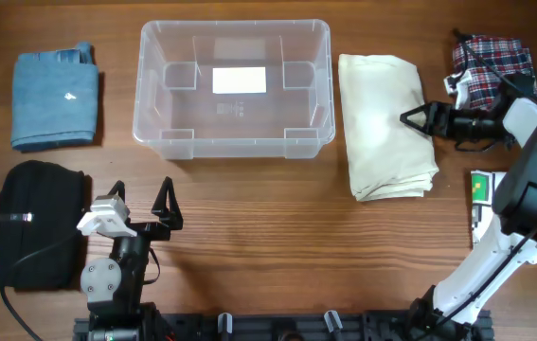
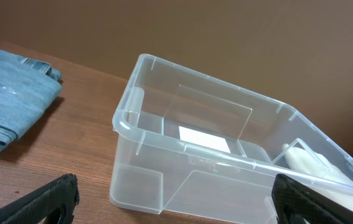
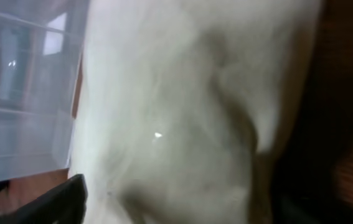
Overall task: Pack container
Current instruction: 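Grasp the folded cream cloth with the right gripper, then carry the cream cloth over the box and lower it inside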
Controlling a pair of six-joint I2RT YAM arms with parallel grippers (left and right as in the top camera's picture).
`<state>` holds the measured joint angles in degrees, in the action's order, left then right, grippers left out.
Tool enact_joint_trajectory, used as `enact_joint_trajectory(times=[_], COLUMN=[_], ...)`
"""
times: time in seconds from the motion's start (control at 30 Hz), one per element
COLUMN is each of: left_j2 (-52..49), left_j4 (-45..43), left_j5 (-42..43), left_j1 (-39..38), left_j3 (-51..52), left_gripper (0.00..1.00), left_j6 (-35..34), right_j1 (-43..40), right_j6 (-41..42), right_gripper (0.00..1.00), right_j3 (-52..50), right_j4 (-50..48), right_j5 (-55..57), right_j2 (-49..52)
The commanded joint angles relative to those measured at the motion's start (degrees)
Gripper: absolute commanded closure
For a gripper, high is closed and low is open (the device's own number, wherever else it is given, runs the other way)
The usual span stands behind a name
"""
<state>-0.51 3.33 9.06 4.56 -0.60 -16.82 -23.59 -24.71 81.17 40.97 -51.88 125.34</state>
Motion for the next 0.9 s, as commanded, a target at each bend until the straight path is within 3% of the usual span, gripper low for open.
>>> enact_joint_trajectory(times=[0.0, 0.13, 0.27, 0.5, 0.6, 0.77, 0.87], left_j2=[0.2, 0.2, 0.2, 0.2, 0.2, 0.2, 0.2], left_j4=[0.2, 0.2, 0.2, 0.2, 0.2, 0.2, 0.2], left_j5=[-0.1, -0.1, -0.1, -0.1, -0.1, -0.1, -0.1], left_j1=[-0.3, -0.3, -0.3, -0.3, -0.3, -0.3, -0.3], left_j3=[0.3, 0.3, 0.3, 0.3, 0.3, 0.3, 0.3], left_gripper=[0.00, 0.00, 0.00, 0.00, 0.00, 0.00, 0.00], left_j6=[0.1, 0.0, 0.1, 0.1, 0.1, 0.1, 0.1], right_j1=[2.1, 2.6, 2.6, 4.0, 7.5, 17.6, 25.2], right_j6=[0.6, 2.6, 8.6, 11.3, 10.8, -2.6, -7.1], right_gripper=[0.48, 0.68, 0.96, 0.96, 0.96, 0.96, 0.96], right_j3=[-0.1, 0.0, 2.5, 14.4, 15.4, 15.4, 15.4], right_j4=[0.2, 0.2, 1.0, 11.6, 12.6, 11.5, 5.8], right_j5=[-0.7, -1.0, -0.9, 4.5, 11.8, 22.4, 32.6], right_j2=[2.2, 2.2, 0.2, -14.7, -23.3, -36.1, -40.2])
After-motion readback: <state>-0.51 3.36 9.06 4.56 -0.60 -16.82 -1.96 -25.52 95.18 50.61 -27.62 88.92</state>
